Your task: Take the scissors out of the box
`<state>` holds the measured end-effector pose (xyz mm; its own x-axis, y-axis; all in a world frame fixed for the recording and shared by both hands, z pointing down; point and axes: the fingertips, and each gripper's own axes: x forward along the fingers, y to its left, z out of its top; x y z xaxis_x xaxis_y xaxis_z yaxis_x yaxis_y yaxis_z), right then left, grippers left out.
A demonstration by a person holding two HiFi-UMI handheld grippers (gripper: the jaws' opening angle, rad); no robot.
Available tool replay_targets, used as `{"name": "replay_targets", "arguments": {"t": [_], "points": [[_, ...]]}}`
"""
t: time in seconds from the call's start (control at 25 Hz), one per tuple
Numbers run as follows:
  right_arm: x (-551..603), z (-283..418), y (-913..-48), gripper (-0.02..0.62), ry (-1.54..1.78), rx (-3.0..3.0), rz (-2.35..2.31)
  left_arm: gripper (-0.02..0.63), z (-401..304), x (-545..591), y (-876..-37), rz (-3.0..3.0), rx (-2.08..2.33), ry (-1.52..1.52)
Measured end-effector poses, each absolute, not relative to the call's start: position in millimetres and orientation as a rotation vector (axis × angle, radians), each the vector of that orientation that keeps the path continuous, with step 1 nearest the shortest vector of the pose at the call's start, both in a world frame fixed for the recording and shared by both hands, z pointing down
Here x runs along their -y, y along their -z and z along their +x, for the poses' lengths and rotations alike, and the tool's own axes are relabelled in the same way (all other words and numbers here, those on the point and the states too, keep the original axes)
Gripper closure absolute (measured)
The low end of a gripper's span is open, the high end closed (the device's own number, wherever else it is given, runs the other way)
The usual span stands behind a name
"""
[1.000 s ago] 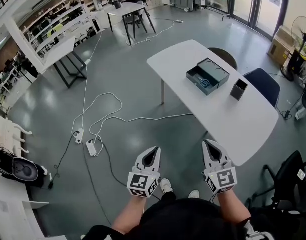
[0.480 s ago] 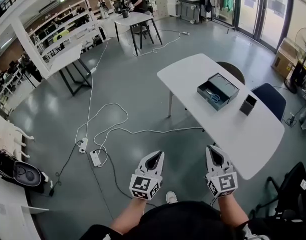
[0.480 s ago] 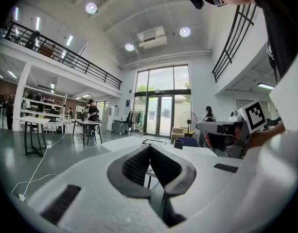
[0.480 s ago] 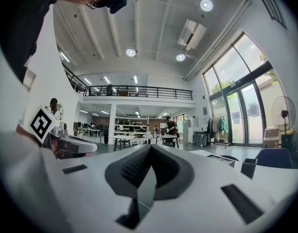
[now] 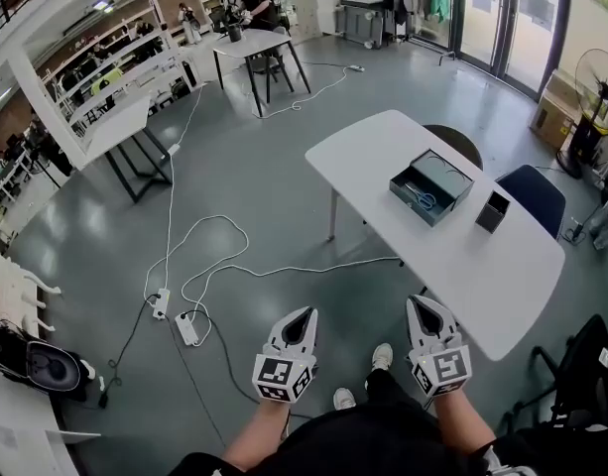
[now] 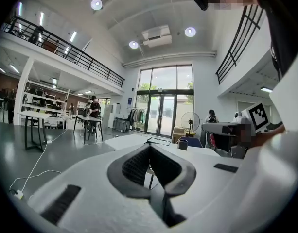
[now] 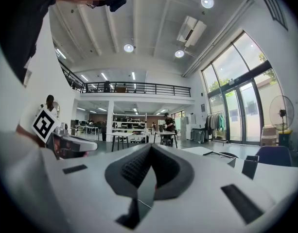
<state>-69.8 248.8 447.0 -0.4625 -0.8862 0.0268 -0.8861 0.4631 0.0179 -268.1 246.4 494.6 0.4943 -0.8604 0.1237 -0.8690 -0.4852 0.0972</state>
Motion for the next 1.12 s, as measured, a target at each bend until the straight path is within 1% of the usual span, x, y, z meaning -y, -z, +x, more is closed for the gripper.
{"name": "replay_targets", "arguments": {"t": [0.4, 0.68, 1.12], "points": [[-188, -60, -450, 0.59, -0.009, 2.658, 1.627, 0.598, -254, -193, -497, 2.604, 1.494, -0.106], [-124, -44, -451, 0.59, -0.014, 2.644, 1.629, 0.598, -241, -127, -498, 2.596, 1.496, -0.101], [-41, 12, -452, 0.589, -0.042, 2.635, 1.638, 0.598, -184, -43, -492, 2.628, 1.468, -0.146]]}}
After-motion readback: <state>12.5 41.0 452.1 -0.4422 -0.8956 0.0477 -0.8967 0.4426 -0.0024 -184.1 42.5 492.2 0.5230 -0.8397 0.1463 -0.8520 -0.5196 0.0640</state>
